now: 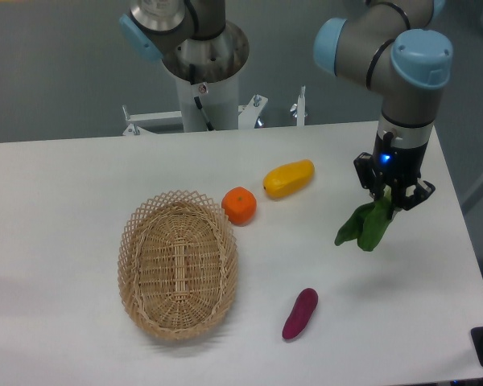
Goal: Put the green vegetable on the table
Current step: 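Lower the held green bok choy toward the table surface with the gripper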
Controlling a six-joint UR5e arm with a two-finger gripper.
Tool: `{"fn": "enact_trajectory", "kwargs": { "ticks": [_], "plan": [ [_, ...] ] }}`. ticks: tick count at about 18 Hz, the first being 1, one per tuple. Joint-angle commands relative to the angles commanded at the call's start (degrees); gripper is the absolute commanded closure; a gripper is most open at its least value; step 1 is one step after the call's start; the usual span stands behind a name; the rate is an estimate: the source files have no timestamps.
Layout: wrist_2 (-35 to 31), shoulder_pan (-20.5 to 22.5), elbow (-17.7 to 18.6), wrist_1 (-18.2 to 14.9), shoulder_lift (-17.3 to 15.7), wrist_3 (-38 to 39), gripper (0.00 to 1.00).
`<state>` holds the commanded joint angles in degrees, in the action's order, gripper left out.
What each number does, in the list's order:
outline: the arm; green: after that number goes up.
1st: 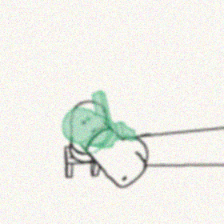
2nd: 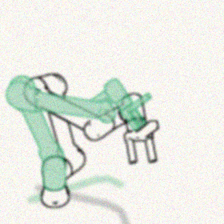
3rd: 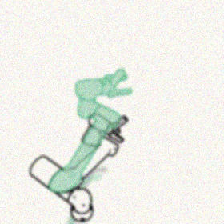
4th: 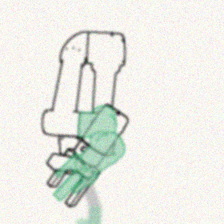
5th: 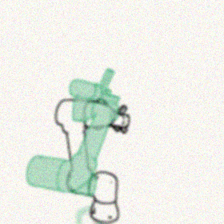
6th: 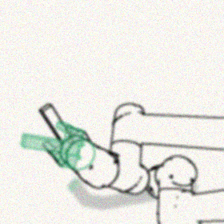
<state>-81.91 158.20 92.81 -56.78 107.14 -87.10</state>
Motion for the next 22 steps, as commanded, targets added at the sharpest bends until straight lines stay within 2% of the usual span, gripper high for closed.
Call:
{"fn": "enact_trajectory", "kwargs": {
  "ticks": [6, 8, 10, 11, 14, 18, 22],
  "plan": [
    [-0.1, 0.3, 2.7, 0.5, 0.0, -1.1, 0.78],
    [-0.2, 0.4, 5.3, 3.1, 0.0, -3.3, 0.78],
    [-0.3, 2.0, 8.7, 6.9, 0.0, -6.3, 0.78],
    [-0.3, 2.6, 10.0, 7.8, -0.1, -8.4, 0.78],
    [-1.0, 3.6, 11.5, 7.8, -0.1, -13.2, 0.78],
    [-8.2, 5.2, 12.2, 7.9, 0.4, -20.3, 0.78],
    [-8.8, 8.0, 14.3, 8.6, 1.5, -25.5, 0.78]
  ]
}}
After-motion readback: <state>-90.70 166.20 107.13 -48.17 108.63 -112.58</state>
